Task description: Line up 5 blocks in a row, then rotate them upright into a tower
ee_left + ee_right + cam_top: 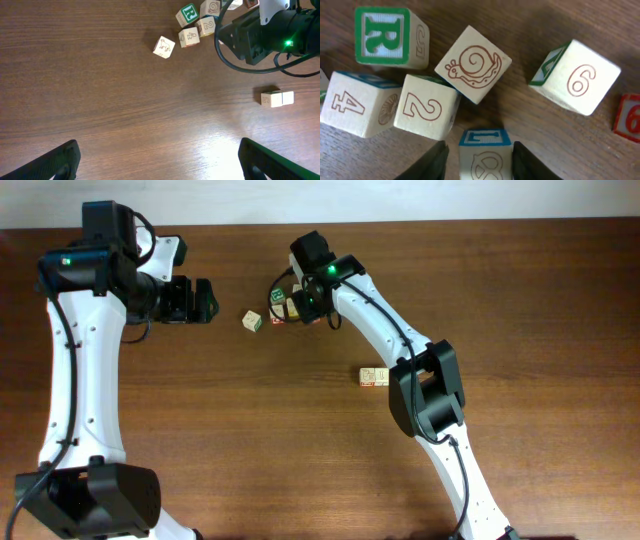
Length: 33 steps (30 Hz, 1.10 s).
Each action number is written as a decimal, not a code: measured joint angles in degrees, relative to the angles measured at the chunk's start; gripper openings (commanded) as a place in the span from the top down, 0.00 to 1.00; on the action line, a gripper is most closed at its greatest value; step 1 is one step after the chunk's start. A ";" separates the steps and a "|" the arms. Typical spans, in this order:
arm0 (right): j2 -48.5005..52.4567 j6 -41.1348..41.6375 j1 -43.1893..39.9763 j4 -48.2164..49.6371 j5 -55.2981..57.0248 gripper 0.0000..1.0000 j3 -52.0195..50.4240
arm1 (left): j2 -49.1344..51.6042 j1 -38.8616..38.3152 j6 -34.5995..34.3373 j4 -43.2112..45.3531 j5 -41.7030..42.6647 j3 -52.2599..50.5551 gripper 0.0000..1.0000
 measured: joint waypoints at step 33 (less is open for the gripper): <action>-0.83 16.35 -0.15 -40.13 -6.32 0.76 0.11 | 0.00 0.00 0.00 0.02 0.00 0.00 0.01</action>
